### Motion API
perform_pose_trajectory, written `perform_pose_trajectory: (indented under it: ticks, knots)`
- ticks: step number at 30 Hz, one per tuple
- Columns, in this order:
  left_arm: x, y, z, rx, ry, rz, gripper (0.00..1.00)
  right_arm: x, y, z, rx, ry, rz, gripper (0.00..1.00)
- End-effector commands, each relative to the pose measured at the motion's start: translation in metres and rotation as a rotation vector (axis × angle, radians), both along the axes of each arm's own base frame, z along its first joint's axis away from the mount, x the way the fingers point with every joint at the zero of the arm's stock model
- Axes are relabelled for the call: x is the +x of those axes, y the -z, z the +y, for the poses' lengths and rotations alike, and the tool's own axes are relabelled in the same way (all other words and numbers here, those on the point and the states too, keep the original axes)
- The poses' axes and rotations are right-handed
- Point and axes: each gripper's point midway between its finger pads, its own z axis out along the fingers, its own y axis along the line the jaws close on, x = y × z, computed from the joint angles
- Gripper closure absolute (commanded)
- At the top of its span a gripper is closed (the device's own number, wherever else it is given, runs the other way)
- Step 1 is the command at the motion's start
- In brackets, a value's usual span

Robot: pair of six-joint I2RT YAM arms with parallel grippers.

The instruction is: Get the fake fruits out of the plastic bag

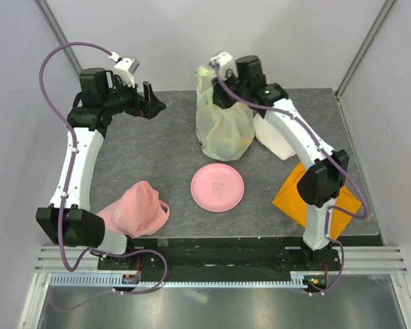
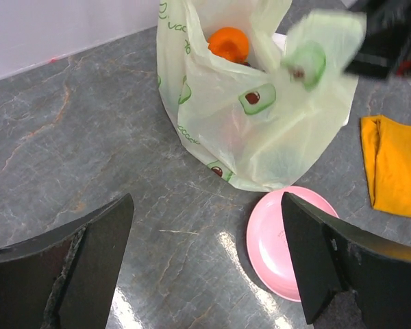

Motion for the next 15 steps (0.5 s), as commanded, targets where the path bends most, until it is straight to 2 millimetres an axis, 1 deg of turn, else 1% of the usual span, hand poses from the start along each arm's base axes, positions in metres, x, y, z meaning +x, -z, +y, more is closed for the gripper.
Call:
perform_pose_trajectory:
  ticks: [1, 2, 3, 4, 5, 6, 7, 8, 9, 10, 11, 12, 13, 14, 15]
  knots:
    - [-0.006, -0.022, -0.002, -0.052, -0.026, -0.037, 0.01, -0.111, -0.040, 0.092, -0.021, -0.418, -0.117, 0.82]
    - [-0.007, -0.026, -0.005, -0.071, -0.013, -0.049, 0.01, -0.128, -0.038, 0.097, -0.035, -0.454, -0.110, 0.85]
    - [-0.008, -0.026, -0.009, -0.078, 0.004, -0.055, 0.01, -0.157, -0.034, 0.103, -0.046, -0.505, -0.100, 0.88]
    - [-0.007, -0.024, -0.012, -0.079, 0.020, -0.057, 0.01, -0.171, -0.031, 0.104, -0.056, -0.530, -0.095, 0.93]
    - [-0.004, -0.024, -0.014, -0.067, 0.026, -0.067, 0.01, -0.181, -0.027, 0.100, -0.084, -0.547, -0.103, 0.93]
    - [-0.002, -0.025, -0.021, -0.015, 0.056, -0.111, 0.01, -0.197, -0.023, 0.092, -0.108, -0.558, -0.105, 0.93]
    - [0.009, -0.017, -0.020, 0.033, 0.036, -0.120, 0.01, -0.202, -0.020, 0.083, -0.132, -0.555, -0.110, 0.92]
    - [0.015, -0.016, -0.022, 0.100, 0.057, -0.170, 0.01, -0.201, -0.017, 0.069, -0.175, -0.512, -0.117, 0.92]
    - [0.019, -0.021, -0.031, 0.129, 0.079, -0.205, 0.01, -0.209, -0.010, 0.049, -0.200, -0.480, -0.112, 0.91]
    - [0.025, -0.020, -0.032, 0.155, 0.086, -0.218, 0.01, -0.211, -0.003, 0.038, -0.221, -0.460, -0.105, 0.88]
    - [0.034, -0.013, -0.036, 0.178, 0.108, -0.220, 0.01, -0.214, 0.005, 0.027, -0.242, -0.442, -0.095, 0.85]
    - [0.040, -0.020, -0.040, 0.183, 0.116, -0.244, 0.01, -0.219, 0.021, 0.010, -0.263, -0.424, -0.063, 0.84]
    - [0.045, -0.019, -0.041, 0.190, 0.119, -0.246, 0.01, -0.221, 0.030, 0.003, -0.271, -0.416, -0.039, 0.82]
    - [0.055, -0.009, -0.041, 0.201, 0.112, -0.227, 0.01, -0.222, 0.036, -0.001, -0.269, -0.415, -0.023, 0.82]
    - [0.058, -0.015, -0.041, 0.202, 0.103, -0.235, 0.01, -0.223, 0.044, -0.005, -0.264, -0.418, 0.004, 0.81]
